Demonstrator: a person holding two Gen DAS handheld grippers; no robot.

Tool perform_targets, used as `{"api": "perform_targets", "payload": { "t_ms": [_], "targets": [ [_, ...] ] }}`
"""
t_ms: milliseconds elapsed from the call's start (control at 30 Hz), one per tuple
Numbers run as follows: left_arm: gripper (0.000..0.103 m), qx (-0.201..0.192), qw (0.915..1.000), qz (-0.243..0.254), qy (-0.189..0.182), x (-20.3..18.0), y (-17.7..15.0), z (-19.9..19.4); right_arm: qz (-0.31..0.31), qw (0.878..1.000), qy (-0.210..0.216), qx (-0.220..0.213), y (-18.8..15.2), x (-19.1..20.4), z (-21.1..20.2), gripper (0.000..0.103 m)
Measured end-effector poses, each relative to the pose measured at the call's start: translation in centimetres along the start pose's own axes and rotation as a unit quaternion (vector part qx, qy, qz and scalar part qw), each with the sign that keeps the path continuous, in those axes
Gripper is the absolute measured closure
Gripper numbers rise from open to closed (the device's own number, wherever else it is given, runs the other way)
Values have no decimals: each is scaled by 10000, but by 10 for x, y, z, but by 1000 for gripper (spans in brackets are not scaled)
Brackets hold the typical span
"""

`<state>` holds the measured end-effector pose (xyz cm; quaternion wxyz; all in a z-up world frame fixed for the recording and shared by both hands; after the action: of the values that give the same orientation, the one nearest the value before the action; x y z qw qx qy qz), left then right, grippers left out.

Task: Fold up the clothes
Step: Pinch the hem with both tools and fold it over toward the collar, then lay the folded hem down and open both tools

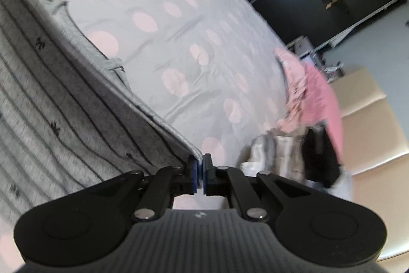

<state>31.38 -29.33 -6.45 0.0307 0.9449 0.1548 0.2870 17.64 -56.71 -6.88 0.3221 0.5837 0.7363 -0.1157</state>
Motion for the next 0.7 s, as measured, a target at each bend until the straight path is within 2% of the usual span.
{"api": "perform_targets", "payload": {
  "t_ms": [133, 267, 433, 533, 600, 667, 700],
  "targets": [
    [101, 206, 9998, -9, -57, -4, 21, 46, -12, 9996, 72, 284, 17, 13, 52, 99],
    [101, 461, 9987, -76, -183, -4, 29, 77, 183, 9987, 175, 453, 27, 17, 85, 99],
    [100, 338, 9986, -336, -243, -2, 42, 97, 628, 9954, 427, 588, 38, 15, 113, 99],
    [99, 424, 9978, -460, -213, -10, 44, 112, 986, 9911, 609, 656, 40, 22, 131, 99],
    [93, 502, 9975, -478, -127, -16, 43, 121, 1025, 9907, 591, 673, 40, 31, 139, 98],
    [80, 504, 9972, -543, 73, -15, 43, 126, 958, 9923, 462, 639, 39, 37, 141, 97],
    [76, 485, 9967, -638, 133, -11, 42, 127, 966, 9924, 420, 629, 38, 38, 142, 96]
  ]
}}
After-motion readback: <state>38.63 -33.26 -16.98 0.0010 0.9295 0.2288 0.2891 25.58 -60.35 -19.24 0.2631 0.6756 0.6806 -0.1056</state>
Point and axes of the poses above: each gripper's, at about its wrist camera, not at the fingertips, and z roughly the way its jaws point, x to its left, y to its top, the point moved 9 cm from there along z, roughly the way its jaws point, and after that the axes turned 14 degrees about x, right-handed, at the moved point
